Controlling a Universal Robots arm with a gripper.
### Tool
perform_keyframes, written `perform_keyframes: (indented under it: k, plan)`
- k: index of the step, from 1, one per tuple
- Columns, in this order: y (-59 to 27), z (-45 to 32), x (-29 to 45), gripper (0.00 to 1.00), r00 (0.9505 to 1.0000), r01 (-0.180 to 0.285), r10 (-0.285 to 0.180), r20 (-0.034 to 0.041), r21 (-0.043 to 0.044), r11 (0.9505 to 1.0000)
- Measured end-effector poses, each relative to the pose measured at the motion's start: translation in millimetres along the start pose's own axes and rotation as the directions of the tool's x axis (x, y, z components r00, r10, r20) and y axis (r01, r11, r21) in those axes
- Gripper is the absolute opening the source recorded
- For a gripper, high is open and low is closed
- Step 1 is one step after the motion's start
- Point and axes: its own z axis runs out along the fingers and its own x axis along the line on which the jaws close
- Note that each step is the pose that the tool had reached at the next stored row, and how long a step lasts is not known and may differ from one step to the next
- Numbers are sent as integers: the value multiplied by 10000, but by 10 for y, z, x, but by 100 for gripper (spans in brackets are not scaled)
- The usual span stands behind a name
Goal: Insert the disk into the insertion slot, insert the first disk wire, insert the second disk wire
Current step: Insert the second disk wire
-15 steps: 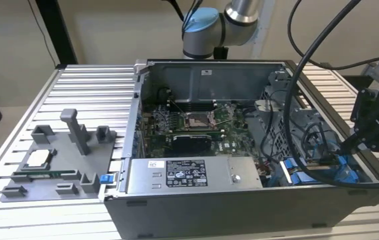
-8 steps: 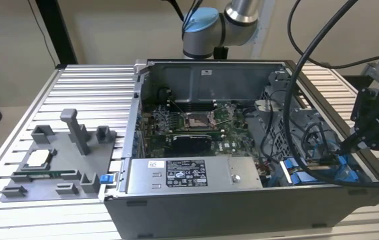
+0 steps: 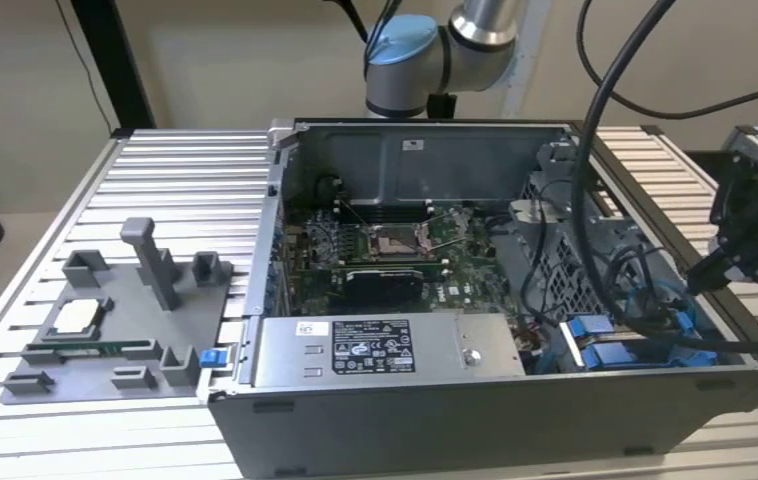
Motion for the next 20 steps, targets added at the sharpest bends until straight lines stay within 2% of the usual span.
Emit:
perform_keyframes:
  k: [10,14,17,20]
  plan:
    - [168,-362,-36,0,10000,0,0,0,3,10000]
    - [277,-384,-35,0,10000,6,-6,-2,67,10000]
    - [267,-378,-34,0,10000,5,-5,-4,38,10000]
    - [169,-368,-36,0,10000,-5,5,-14,-51,10000]
